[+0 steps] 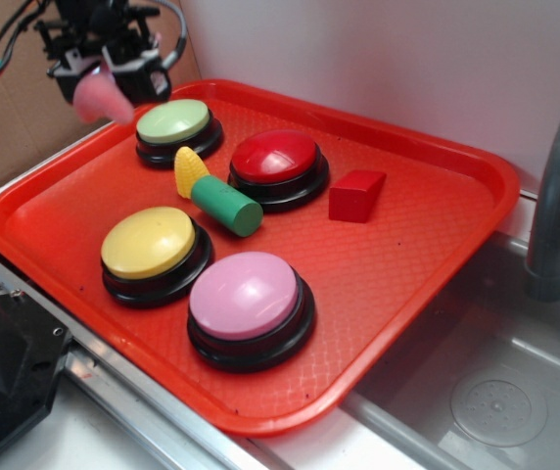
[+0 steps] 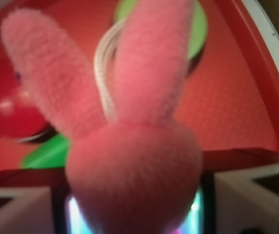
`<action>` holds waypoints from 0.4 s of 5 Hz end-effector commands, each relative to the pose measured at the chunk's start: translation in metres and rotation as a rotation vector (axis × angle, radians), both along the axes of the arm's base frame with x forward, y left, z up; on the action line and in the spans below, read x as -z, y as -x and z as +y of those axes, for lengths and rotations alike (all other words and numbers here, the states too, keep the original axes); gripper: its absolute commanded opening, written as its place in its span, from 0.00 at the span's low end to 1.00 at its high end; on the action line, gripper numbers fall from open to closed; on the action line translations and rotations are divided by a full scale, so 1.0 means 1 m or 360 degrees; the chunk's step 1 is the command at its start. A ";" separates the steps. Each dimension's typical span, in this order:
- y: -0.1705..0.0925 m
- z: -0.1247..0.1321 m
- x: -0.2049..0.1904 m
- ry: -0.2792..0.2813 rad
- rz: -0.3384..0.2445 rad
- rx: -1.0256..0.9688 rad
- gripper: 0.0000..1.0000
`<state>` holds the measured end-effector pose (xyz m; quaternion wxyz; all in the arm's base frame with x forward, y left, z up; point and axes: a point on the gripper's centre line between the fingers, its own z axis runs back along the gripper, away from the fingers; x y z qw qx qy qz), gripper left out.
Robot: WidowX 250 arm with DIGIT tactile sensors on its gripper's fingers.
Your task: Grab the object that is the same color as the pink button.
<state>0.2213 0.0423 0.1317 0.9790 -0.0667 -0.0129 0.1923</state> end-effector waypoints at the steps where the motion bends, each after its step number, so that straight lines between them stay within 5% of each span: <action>1: 0.004 -0.032 -0.067 0.0071 -0.0188 0.0211 0.00; 2: 0.008 -0.038 -0.064 0.0057 -0.0197 0.0185 0.00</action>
